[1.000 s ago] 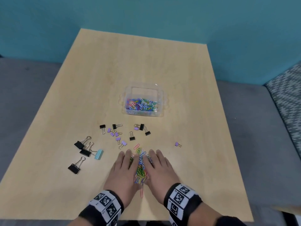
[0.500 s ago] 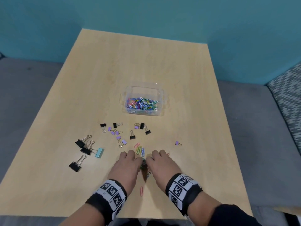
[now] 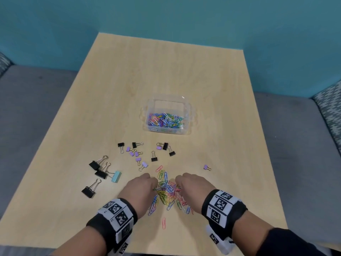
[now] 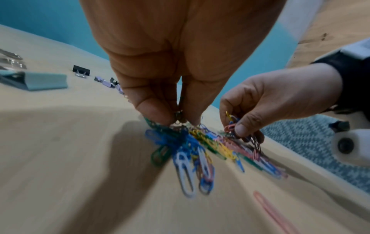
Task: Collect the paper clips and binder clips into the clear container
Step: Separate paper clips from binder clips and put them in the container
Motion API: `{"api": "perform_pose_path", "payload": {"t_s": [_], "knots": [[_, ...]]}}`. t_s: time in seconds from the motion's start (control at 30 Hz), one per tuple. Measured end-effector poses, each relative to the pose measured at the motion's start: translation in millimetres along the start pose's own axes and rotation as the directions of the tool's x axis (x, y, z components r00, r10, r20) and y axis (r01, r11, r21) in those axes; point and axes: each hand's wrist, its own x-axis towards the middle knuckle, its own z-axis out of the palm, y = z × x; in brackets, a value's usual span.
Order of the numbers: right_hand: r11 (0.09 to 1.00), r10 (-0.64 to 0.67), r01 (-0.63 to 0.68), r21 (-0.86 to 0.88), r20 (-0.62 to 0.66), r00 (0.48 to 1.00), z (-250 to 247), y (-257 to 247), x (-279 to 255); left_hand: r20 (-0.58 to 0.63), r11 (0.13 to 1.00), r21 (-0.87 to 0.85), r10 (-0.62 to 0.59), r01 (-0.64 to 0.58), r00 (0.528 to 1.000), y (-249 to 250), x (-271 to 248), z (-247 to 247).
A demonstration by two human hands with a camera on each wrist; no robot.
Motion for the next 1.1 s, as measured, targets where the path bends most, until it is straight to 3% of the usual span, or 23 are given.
{"api": "perform_pose_path", "payload": {"t_s": [0.13, 0.2, 0.37, 0.53, 0.73, 0.9, 0.97, 1.03, 1.1], "knots": [[0.999, -0.026, 0.023, 0.047, 0.065, 0.998, -23.3, 1.6, 3.6, 0.114, 0.997, -0.079, 0.033, -0.024, 0.993, 2.3, 0.4, -33.6], [0.994, -0.034, 0.029, 0.102, 0.047, 0.998, -44.4, 2.7, 7.8, 0.117, 0.991, -0.124, 0.060, -0.046, 0.991, 2.4, 7.3, -56.0], [0.960, 0.009, 0.020, 0.278, -0.105, 0.994, -111.4, 11.8, 39.5, -0.026, 0.933, -0.360, -0.007, -0.003, 1.000, -2.1, 52.7, -117.1], [0.990, 0.083, -0.053, 0.132, -0.234, 0.969, -163.0, 26.4, 97.3, -0.232, 0.988, -0.155, -0.061, 0.025, 0.971, -3.1, 115.2, -157.8], [0.990, 0.122, -0.102, 0.097, -0.220, 0.968, -173.1, 23.0, 125.6, -0.261, 0.994, -0.101, -0.074, 0.049, 0.962, -1.1, 147.2, -149.2], [0.999, 0.045, -0.043, 0.012, -0.303, 0.952, -128.9, 30.7, 71.0, -0.377, 0.989, -0.113, 0.047, -0.097, 0.925, -18.1, 83.9, -112.9], [1.000, -0.018, 0.016, -0.010, -0.192, 0.981, -93.9, 29.3, 32.7, -0.264, 0.976, -0.146, 0.122, -0.164, 0.957, -21.5, 40.4, -82.1], [0.997, -0.071, 0.071, -0.003, 0.001, 0.997, -53.4, 26.4, -5.9, -0.040, 0.952, -0.230, 0.197, -0.201, 0.980, -18.7, -2.4, -49.5], [0.994, -0.110, 0.113, -0.013, 0.157, 0.982, -18.9, 21.2, -35.5, 0.138, 0.911, -0.346, 0.287, -0.225, 0.948, -11.1, -31.2, -21.9]]}}
